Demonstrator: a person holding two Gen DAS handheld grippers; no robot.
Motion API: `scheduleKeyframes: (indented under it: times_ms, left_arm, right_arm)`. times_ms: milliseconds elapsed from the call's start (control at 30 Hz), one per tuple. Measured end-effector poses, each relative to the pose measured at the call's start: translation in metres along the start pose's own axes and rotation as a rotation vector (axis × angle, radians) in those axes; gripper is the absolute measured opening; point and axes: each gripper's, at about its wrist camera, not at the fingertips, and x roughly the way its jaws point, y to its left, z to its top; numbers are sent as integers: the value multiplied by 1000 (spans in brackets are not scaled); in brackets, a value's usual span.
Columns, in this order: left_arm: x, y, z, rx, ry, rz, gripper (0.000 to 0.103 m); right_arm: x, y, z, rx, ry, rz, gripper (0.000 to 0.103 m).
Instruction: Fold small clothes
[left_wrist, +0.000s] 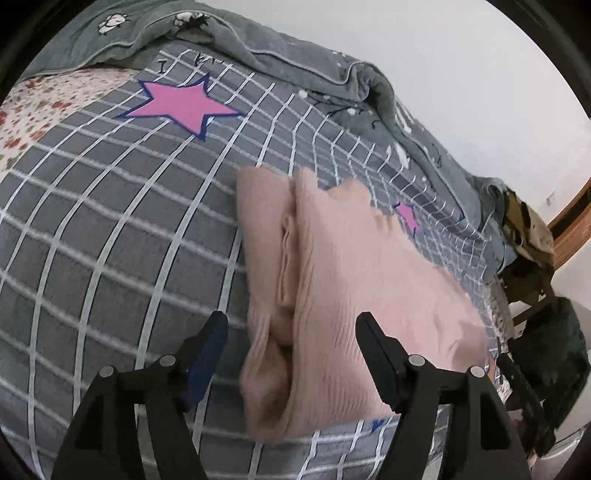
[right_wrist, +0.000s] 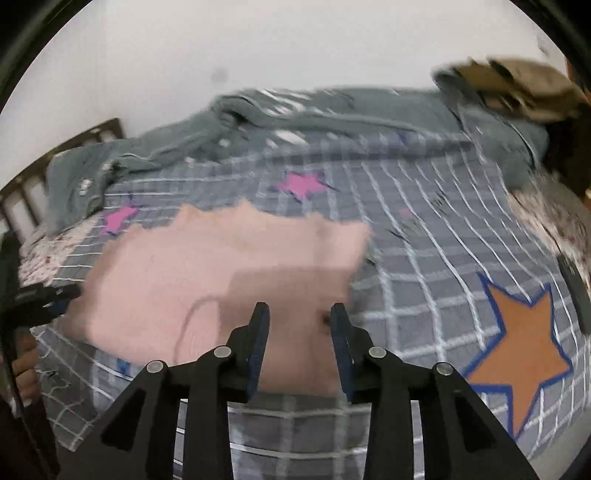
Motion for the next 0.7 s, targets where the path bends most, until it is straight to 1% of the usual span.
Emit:
scheduleKeyframes:
  times_ms: [100,167,200,300,400,500,567,700]
  left_arm:
    - [9,-3,13,10,7,4,70]
    - [16,-3,20,10,16,7,70]
    - [21,-3,23,11,21,16,70]
    - [31,-3,29,30,31,41,68]
    - [40,-2,32,38,49,46,68]
    - [47,-2,34,47,55,49,68]
    - [49,-5,35,70,45,53,68]
    - [53,-12,39,108,38,80,68]
  right_arm:
    - [2,30,4,-72,-31,50,34]
    - [18,52,5,-86,0,110,34]
    - [25,60,4,-84,15,127,34]
    - [53,81,0,-82,44,133,34]
    - [75,94,-2,-75,67,149,34]
    - [90,102,-2,-78,55,113,34]
    - [101,106,1,-73,50,82,33]
    - [121,110,10,-70,42,25,33]
